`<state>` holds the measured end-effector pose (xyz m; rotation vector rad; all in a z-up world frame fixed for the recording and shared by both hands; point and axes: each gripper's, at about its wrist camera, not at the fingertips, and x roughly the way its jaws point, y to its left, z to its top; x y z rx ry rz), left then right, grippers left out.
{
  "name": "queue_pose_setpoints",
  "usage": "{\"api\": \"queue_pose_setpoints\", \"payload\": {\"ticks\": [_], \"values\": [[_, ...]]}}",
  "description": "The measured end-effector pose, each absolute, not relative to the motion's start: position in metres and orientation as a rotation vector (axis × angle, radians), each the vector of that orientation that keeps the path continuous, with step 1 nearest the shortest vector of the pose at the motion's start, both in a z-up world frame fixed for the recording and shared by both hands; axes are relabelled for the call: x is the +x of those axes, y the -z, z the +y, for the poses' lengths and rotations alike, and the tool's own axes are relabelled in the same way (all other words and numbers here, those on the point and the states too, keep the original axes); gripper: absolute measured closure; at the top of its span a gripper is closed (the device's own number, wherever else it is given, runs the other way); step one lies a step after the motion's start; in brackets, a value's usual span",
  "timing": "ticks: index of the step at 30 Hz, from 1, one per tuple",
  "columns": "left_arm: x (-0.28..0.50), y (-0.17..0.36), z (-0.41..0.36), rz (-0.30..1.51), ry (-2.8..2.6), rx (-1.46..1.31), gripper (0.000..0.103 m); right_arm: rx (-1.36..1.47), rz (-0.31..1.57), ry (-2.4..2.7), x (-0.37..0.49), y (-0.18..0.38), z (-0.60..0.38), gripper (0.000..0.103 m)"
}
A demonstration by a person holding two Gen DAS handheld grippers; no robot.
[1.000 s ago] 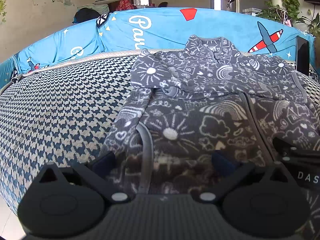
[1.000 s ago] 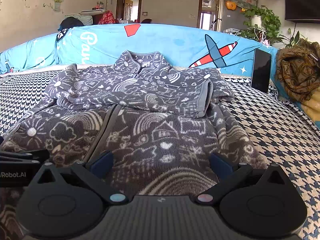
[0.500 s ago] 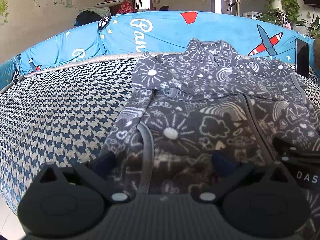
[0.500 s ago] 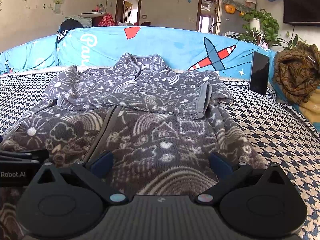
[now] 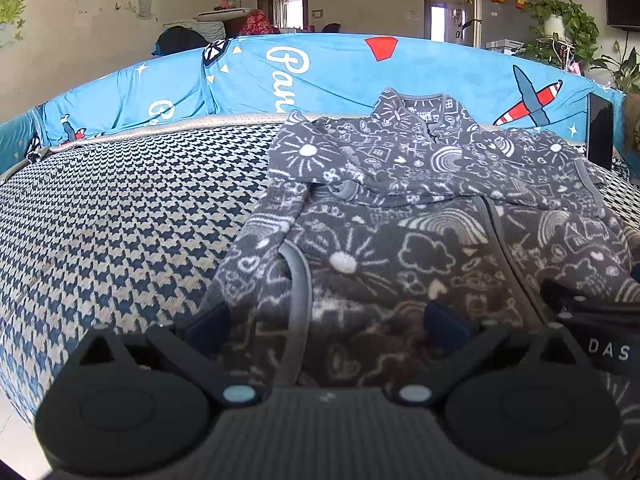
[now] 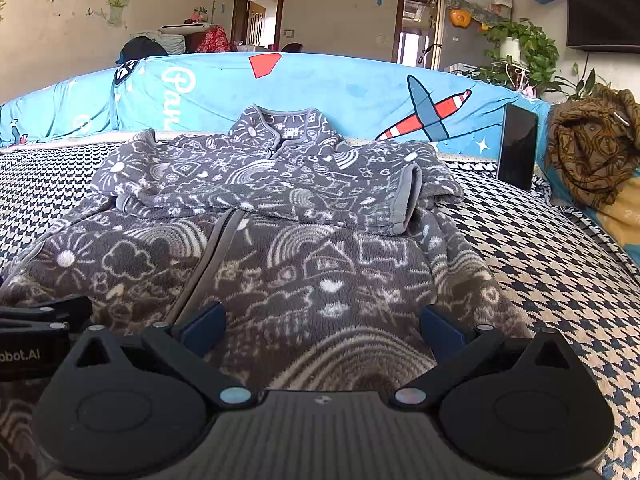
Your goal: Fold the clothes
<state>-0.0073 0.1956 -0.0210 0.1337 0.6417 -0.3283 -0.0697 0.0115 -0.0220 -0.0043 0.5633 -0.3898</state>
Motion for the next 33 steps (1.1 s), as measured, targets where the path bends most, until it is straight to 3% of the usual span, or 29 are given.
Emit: {"api": "queue_pose_setpoints", "payload": {"ticks": [18,22,33], "values": [[-0.016,0.002,0.195,0.64,0.36,0.19,0.0,0.01,0.611,0.377,-0.081,0.004,0.012,0.0],[-0.016,0.007,0.196,0.731,0.347,0.195,0.0,0.022,0.62,0.395,-0.097,0.0,0.015,0.0],[-0.025,0.011,0.209,0.759,0.347,0.141,0.0,0.153,0.662,0.473,-0.127,0.002,-0.005,0.0]]}}
